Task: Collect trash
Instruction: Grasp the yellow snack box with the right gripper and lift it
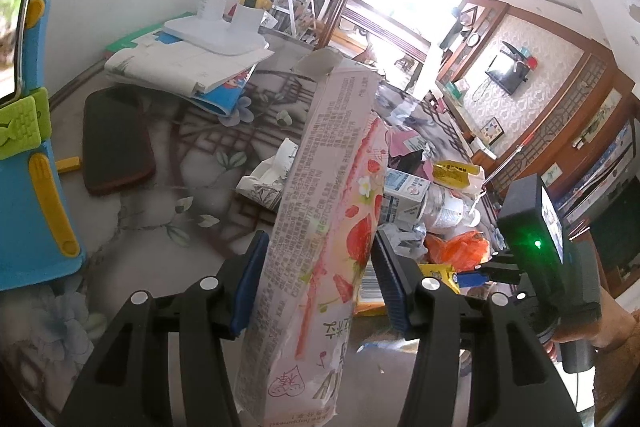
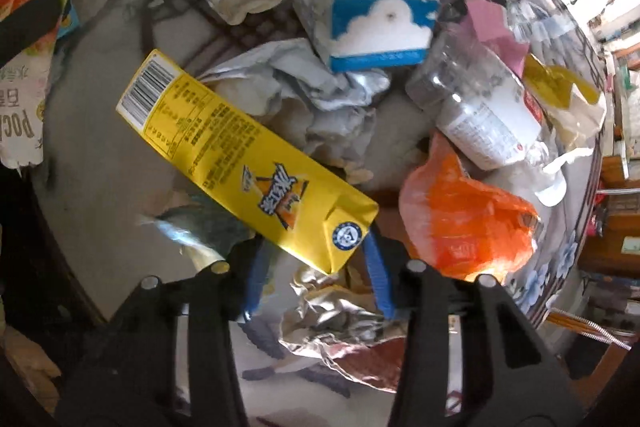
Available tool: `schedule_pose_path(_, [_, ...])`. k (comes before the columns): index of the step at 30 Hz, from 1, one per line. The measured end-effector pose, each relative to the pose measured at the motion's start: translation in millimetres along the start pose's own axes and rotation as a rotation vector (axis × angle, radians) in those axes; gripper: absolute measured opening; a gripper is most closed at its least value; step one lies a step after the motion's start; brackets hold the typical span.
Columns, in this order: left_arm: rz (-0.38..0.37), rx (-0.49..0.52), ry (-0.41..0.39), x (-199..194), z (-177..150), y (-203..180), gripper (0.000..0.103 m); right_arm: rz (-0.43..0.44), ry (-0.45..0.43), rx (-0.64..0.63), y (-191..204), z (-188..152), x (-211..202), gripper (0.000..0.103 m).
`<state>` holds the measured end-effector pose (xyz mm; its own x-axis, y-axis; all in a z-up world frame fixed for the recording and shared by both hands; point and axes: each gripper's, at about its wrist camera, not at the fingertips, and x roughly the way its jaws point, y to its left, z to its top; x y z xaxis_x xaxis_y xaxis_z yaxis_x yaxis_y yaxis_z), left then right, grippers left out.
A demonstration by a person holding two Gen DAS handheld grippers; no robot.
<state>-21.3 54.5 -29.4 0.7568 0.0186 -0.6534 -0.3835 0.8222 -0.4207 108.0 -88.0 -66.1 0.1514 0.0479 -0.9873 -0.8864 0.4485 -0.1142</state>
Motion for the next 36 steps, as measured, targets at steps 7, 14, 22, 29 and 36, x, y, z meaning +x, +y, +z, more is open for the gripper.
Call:
schedule_pose_path(7, [0.004,-0.02,-0.015,-3,1,4,0.05,-0.039,-0.003,-0.088,30,10,5,0.059])
schedule_pose_path(14, [0.008,-0.036,-0.008,0,1,8,0.05,-0.03,-0.039,-0.11,37,4,-3,0.028])
schedule_pose_path(22, [0.018,-0.05,0.0,3,0,10,0.05,0.008,-0.155,-0.072,29,-22,-48,0.023])
schedule_pose_path(29, [0.013,-0.035,0.01,4,-1,6,0.05,0.063,-0.148,-0.018,20,-53,-53,0.023])
schedule_pose_path(36, [0.02,-0.052,0.012,5,-2,11,0.05,0.125,-0.197,0.055,15,-55,-53,0.045])
